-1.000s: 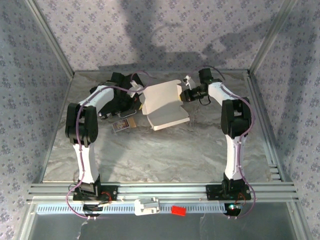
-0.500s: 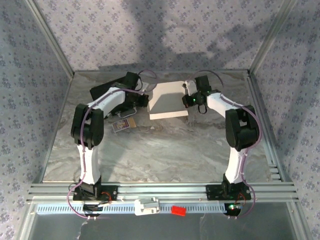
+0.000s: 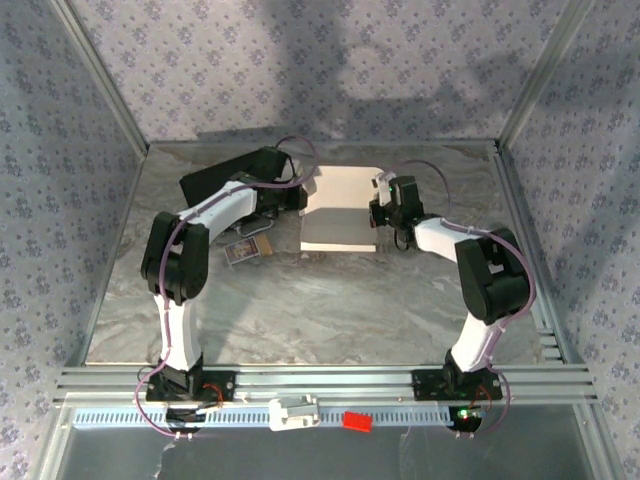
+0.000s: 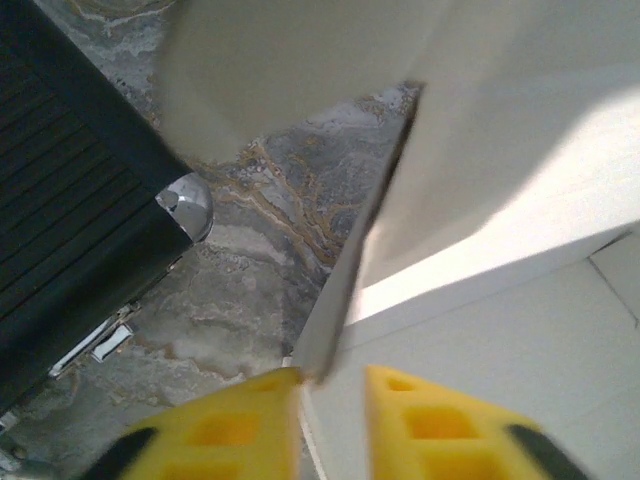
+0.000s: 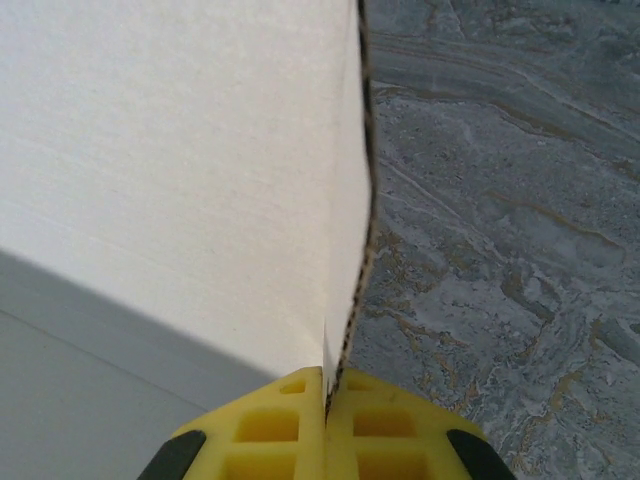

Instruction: Fold the paper box

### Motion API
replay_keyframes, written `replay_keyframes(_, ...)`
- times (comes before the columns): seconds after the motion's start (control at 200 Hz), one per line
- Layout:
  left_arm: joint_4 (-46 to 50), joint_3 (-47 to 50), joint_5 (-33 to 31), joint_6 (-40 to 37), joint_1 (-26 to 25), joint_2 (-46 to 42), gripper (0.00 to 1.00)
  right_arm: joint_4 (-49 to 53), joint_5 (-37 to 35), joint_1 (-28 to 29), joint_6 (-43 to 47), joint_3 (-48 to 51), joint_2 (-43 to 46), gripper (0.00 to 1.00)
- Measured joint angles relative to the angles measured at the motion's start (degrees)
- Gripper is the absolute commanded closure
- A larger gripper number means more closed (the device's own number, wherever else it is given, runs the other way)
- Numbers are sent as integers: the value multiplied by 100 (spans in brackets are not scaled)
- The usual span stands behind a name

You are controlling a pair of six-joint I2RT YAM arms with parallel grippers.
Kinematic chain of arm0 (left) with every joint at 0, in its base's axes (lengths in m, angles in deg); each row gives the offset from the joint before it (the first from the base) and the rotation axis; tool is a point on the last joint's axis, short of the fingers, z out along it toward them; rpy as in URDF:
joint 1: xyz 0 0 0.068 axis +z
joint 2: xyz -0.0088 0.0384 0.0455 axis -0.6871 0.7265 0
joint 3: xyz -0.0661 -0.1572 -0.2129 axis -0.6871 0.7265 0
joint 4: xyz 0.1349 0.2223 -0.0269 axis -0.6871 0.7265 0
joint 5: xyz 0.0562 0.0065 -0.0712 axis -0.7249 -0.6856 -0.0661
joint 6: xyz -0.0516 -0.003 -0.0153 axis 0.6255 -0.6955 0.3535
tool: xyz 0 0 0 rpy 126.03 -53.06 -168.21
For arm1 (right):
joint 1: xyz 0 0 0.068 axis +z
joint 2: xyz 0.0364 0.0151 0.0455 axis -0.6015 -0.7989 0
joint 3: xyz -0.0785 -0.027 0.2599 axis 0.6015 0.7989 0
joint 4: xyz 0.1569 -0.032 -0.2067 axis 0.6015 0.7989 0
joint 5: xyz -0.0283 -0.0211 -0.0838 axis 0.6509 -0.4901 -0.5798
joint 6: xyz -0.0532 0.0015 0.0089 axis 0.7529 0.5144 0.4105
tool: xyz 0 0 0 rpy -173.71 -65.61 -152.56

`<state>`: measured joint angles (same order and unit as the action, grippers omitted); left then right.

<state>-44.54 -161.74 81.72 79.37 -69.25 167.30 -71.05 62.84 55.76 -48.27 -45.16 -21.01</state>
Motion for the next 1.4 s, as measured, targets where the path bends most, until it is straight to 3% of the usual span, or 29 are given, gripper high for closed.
replay_keyframes(0.185, 105, 466, 70, -376, 142, -520, 60, -103, 503, -201, 151, 96, 85, 100)
replay_keyframes(0.365, 76, 780, 501, -1038, 678, -826, 59, 0, 1045, -496, 212, 48, 79, 100)
replay_keyframes(0.545, -17, 704, 1113, -1515, 962, -623, 59, 258, 1458, -516, 321, -291, -52, 100)
replay_keyframes(0.725, 7, -118, 1670, -1770, 903, 236, 58, 463, 1777, -597, 319, -525, -247, 100)
replay_keyframes(1.004, 70, -973, 1670, -1814, 903, 660, 58, 1294, 2330, -811, 319, -1567, -942, 100)
replay_keyframes(1.399, 452, -1231, 1513, -2105, 892, 905, 58, 2170, 2874, -968, 313, -2603, -1692, 100)
